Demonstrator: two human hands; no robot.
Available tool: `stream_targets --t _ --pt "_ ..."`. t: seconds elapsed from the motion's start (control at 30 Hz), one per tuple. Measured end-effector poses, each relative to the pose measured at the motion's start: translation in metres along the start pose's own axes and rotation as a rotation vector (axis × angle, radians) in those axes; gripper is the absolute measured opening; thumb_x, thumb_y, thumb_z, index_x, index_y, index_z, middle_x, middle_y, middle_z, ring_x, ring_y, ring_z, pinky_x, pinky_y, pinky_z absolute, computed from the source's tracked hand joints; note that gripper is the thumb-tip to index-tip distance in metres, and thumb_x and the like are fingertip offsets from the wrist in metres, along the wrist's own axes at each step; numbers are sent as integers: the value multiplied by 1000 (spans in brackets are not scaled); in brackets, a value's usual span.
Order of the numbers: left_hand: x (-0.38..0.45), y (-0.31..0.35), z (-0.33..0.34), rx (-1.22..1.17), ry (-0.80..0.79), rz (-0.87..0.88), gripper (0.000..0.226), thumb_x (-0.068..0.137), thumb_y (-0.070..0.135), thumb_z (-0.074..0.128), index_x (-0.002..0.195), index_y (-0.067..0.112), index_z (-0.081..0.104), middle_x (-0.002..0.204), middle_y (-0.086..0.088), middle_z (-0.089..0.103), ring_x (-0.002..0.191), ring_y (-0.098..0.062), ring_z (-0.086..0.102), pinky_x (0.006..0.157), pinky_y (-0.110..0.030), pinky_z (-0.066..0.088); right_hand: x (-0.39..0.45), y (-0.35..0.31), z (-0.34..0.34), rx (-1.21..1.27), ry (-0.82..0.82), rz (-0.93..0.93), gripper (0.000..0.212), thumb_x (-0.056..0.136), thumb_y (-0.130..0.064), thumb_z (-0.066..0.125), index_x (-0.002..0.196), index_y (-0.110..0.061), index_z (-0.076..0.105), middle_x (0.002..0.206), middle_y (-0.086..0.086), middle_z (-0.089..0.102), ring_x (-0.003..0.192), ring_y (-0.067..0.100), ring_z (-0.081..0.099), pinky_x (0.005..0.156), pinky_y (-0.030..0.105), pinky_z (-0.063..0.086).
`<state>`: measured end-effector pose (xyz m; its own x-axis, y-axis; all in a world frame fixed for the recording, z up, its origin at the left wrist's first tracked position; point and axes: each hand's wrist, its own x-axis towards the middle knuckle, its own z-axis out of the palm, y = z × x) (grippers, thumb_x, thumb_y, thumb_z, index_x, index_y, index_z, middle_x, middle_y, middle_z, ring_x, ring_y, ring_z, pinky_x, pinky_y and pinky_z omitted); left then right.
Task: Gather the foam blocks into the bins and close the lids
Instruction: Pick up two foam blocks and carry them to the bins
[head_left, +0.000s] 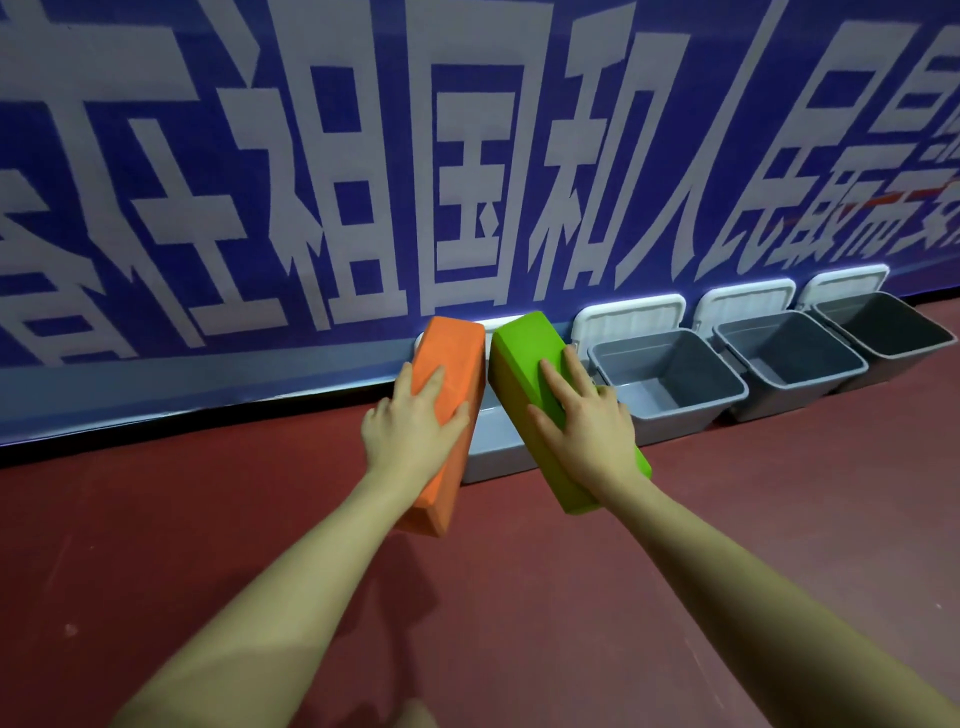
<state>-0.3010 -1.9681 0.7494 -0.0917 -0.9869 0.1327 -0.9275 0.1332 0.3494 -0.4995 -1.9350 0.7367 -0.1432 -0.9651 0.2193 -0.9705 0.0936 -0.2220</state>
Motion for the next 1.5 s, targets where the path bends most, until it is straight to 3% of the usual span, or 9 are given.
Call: stream_targets --t 0.4,0.53,0.67,0.83,1.0,1.1,1.23,1.33,1.5 --pt "231 4 87 -82 11 -29 57 92 51 52 144 31 41 156 -5 27 120 -32 54 93 -37 42 226 40 89 16 -100 18 58 94 -55 42 147 -36 31 161 -6 14 117 39 47 91 46 44" --pt "306 -1 124 -152 61 -22 52 86 44 64 134 24 56 147 -14 42 105 -39 62 88 -43 46 302 45 125 -22 -137 27 60 95 -54 42 149 -35 26 162 -6 9 115 38 47 90 46 45" --pt "363 0 163 -179 73 -55 57 79 51 49 124 20 64 133 -18 54 92 -40 65 78 -46 52 358 61 155 -33 -190 35 61 95 -54 42 150 -36 22 162 -8 5 116 37 46 91 46 43" --pt "417 -3 234 -192 35 -110 57 79 52 49 125 21 63 133 -16 54 98 -41 60 79 -46 51 412 89 214 -76 -292 13 61 95 -56 40 150 -37 22 161 -10 7 120 38 44 89 45 44" --pt "450 -16 349 -177 -43 -240 52 81 41 69 128 21 61 135 -15 51 101 -42 56 83 -46 47 446 132 319 -75 -419 42 61 93 -58 38 149 -39 23 161 -10 9 119 38 45 89 44 44" --pt "462 -33 428 -184 -57 -278 51 79 42 66 124 19 64 128 -17 55 95 -43 59 75 -46 50 452 156 394 -48 -501 55 61 93 -56 40 149 -39 23 161 -9 10 120 38 43 90 44 44" --pt "466 -58 516 -159 -134 -379 54 81 43 68 130 23 59 135 -12 48 110 -39 54 90 -45 44 451 184 483 -11 -571 115 62 92 -54 43 149 -37 24 161 -9 10 124 36 42 91 44 44" --pt "465 -70 563 -149 -135 -411 56 82 44 67 133 24 56 135 -11 46 113 -38 51 90 -45 44 445 196 539 28 -586 150 63 93 -52 46 150 -36 24 161 -10 9 125 35 41 91 43 42" --pt "471 -87 602 -44 -315 -435 55 89 43 55 138 19 49 134 -13 46 116 -38 47 91 -44 43 439 205 590 85 -641 188 60 96 -45 47 150 -35 22 161 -8 11 132 32 35 95 47 42"
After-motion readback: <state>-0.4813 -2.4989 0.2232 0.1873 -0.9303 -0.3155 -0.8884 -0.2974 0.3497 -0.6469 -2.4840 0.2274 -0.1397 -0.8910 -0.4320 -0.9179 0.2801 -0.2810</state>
